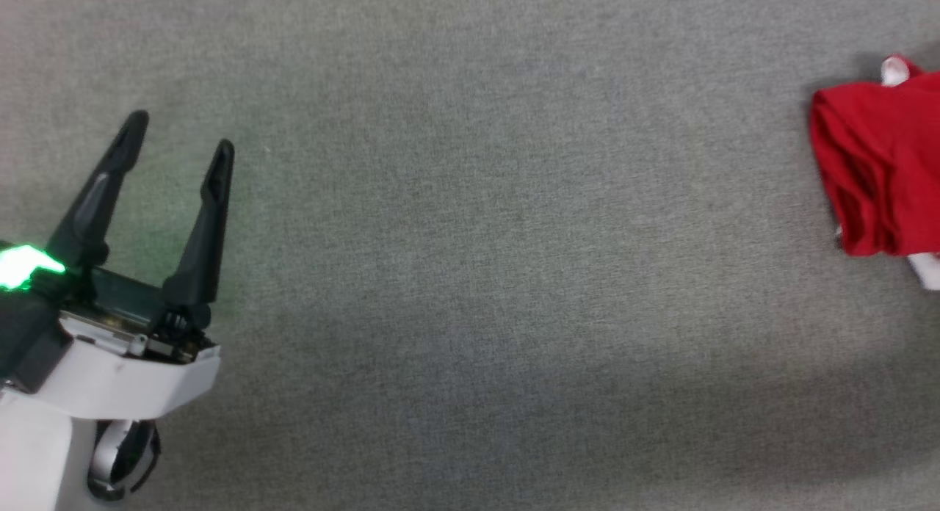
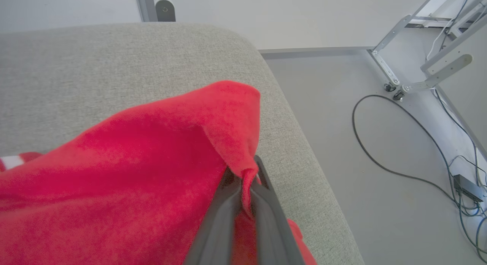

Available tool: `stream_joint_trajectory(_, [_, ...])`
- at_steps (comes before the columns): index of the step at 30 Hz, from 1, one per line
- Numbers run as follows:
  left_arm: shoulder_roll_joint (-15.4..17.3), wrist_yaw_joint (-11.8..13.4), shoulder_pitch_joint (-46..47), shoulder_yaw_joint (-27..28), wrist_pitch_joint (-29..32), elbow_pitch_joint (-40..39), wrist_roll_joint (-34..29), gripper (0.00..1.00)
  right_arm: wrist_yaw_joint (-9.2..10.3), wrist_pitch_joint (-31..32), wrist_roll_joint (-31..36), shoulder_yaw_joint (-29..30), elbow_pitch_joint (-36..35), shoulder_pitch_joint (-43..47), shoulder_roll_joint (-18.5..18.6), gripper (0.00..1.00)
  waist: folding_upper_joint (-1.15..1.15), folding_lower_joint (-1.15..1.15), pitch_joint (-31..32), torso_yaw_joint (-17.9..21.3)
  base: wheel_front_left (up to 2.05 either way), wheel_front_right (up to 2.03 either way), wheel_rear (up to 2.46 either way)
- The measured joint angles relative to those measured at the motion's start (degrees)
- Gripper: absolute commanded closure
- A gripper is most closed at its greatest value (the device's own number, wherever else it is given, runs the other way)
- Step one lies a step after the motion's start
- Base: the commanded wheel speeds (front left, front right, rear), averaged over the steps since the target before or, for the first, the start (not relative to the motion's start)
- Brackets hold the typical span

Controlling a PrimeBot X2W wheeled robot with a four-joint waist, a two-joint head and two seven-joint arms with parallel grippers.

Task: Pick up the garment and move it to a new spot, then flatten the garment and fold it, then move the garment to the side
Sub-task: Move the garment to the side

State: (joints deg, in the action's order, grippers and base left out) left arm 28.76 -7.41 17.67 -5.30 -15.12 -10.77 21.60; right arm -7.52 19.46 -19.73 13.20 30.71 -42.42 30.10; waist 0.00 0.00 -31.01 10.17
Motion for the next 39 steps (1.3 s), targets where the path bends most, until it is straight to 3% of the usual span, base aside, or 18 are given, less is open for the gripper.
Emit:
stream_joint_trajectory(6, [1.32,0.0,0.04,0.92,0.0,-1.27,-1.04,0.0,0.0,-2.82,3.19,-1.93,6.39,-4.32,1.19,1.0,0.0,0.0,-2.48,-0.1,0.0,0.0,0.0])
stream_joint_trajectory(14, [2.7,0.0,0.01,1.2,0.0,-2.0,-1.71,0.0,0.0,-7.02,8.82,-2.13,14.67,-7.76,-0.23,1.0,0.0,0.0,-4.44,0.75,0.0,0.0,0.0])
stream_joint_trajectory(24, [2.98,0.0,0.01,1.0,0.0,-1.53,-1.96,0.0,0.0,-11.12,10.04,-2.92,21.21,-10.61,-1.47,1.0,0.0,0.0,-4.77,1.32,0.0,0.0,0.0])
stream_joint_trajectory(25, [2.93,0.0,0.1,0.91,0.0,-1.37,-1.96,0.0,0.0,-11.51,10.06,-3.03,21.71,-10.95,-1.46,0.74,0.0,0.0,-4.73,1.29,0.0,0.0,0.0])
stream_joint_trajectory(26, [2.76,0.0,0.23,0.81,0.0,-1.16,-1.96,0.0,0.0,-11.94,10.1,-3.16,22.18,-11.12,-1.43,0.55,0.0,0.0,-4.64,1.23,0.0,0.0,0.0])
stream_joint_trajectory(27, [2.53,0.0,0.41,0.77,0.0,-0.93,-1.97,0.0,0.0,-12.21,10.17,-3.33,22.7,-11.24,-1.4,0.17,0.0,0.0,-4.5,1.18,0.0,0.0,0.0])
stream_joint_trajectory(28, [2.24,0.0,0.66,0.69,0.0,-0.71,-1.96,0.0,0.0,-12.54,10.24,-3.45,23.15,-11.33,-1.31,0.0,0.0,0.0,-4.3,1.1,0.0,0.0,0.0])
stream_joint_trajectory(39, [-3.22,0.0,-0.09,0.31,0.0,4.3,-2.45,0.0,0.0,-15.99,8.23,-8.36,22.21,-10.27,0.74,0.0,0.0,0.0,1.26,-0.44,0.0,0.0,0.0])
